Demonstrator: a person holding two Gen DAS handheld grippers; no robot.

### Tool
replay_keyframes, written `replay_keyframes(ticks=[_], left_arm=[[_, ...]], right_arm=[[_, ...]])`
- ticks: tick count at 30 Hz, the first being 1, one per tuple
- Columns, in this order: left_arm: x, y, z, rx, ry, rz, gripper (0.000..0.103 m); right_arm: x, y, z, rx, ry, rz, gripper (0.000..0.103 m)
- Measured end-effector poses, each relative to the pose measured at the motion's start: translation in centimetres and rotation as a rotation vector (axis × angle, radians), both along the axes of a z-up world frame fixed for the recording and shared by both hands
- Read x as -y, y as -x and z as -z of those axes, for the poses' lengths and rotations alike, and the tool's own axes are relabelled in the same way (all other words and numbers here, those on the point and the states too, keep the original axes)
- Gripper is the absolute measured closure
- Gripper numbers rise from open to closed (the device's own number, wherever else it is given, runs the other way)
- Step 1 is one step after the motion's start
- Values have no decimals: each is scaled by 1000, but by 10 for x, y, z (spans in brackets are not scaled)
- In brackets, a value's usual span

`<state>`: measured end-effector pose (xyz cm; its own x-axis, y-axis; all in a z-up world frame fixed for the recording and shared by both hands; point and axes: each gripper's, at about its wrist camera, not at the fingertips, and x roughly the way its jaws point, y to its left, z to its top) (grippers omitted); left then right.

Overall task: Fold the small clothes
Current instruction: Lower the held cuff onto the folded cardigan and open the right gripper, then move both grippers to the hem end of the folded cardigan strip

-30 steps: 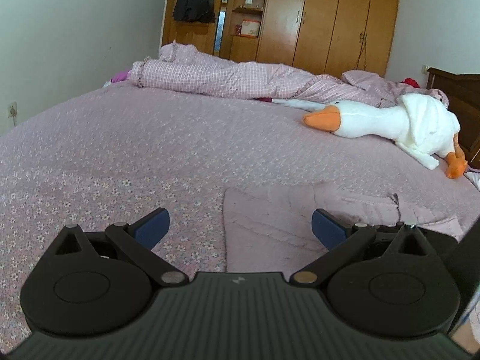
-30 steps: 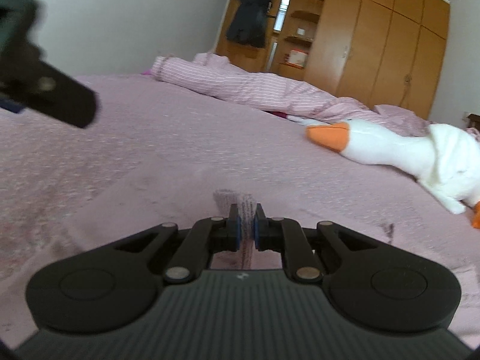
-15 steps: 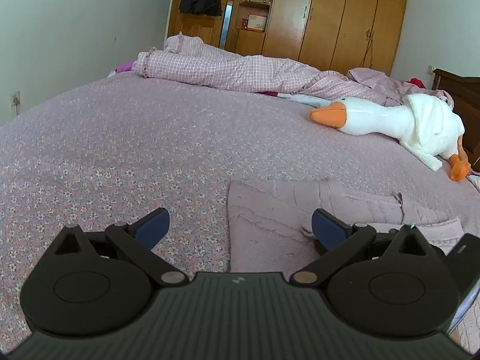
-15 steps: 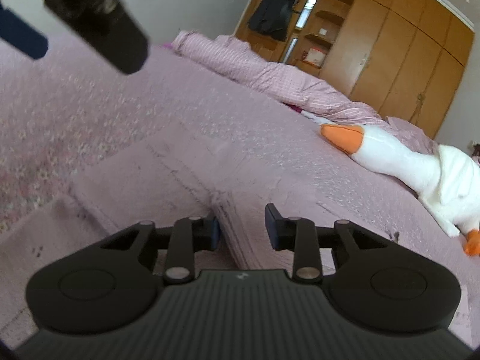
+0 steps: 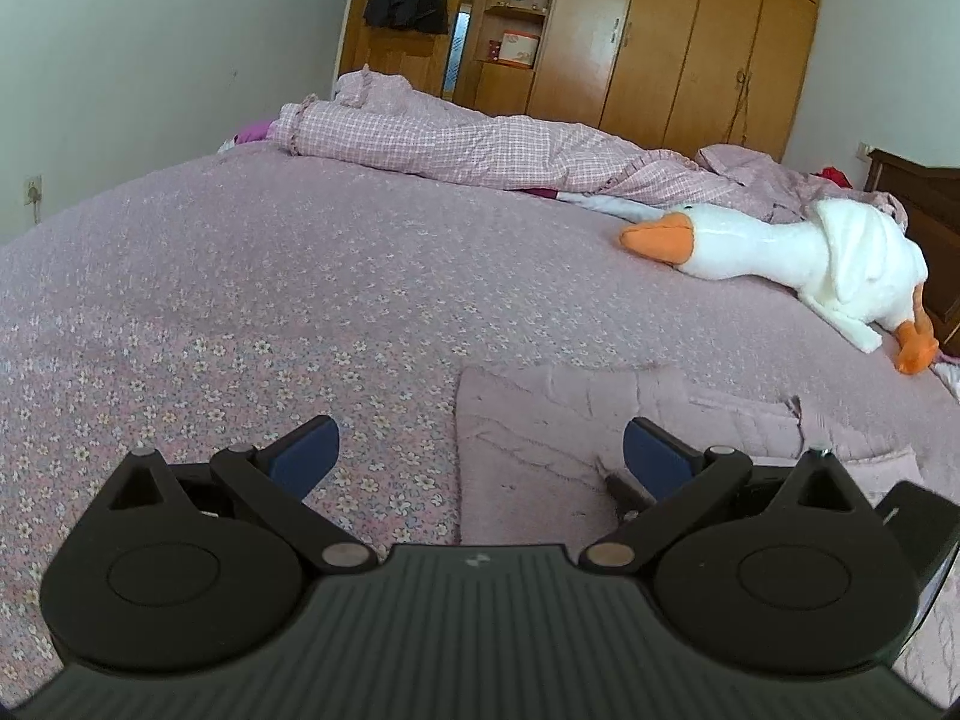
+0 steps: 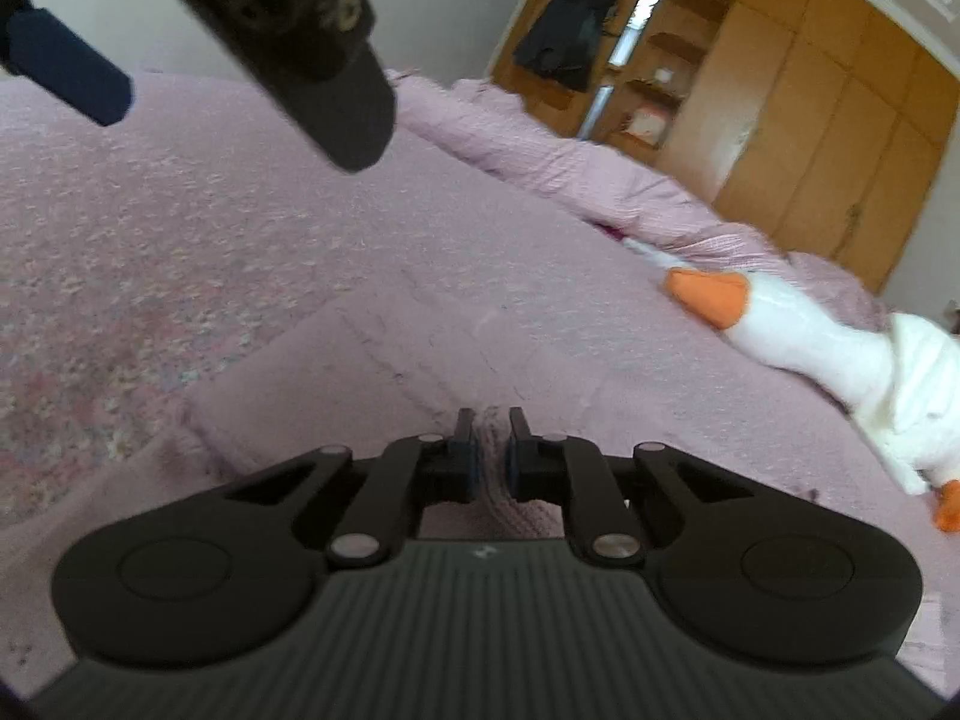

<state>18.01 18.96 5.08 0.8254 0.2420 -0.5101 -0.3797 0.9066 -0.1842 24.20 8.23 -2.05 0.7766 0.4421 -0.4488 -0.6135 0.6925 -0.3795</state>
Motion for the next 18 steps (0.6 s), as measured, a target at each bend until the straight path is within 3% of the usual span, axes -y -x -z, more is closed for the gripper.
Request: replay_keyframes(ticks=[3, 4, 5, 7, 13, 18], left_arm=[[-2, 0, 1, 0, 14, -2, 0], [-2, 0, 1, 2, 13, -2, 0], [-2, 0, 1, 5, 11, -2, 0], [-2, 0, 1, 10, 15, -4, 0], [1, 2, 4, 8, 29, 10, 0], [8, 8, 7, 55, 36, 72, 0]], right_arm=[[5, 0, 0, -62, -28, -39, 88], [8, 1, -3, -87, -55, -54, 80], [12, 1, -5, -130, -88, -73, 66], [22, 0, -11, -236, -188, -121, 50], [56, 0, -15, -426, -424, -49, 49], [102, 6, -23, -458, -495, 24, 49]])
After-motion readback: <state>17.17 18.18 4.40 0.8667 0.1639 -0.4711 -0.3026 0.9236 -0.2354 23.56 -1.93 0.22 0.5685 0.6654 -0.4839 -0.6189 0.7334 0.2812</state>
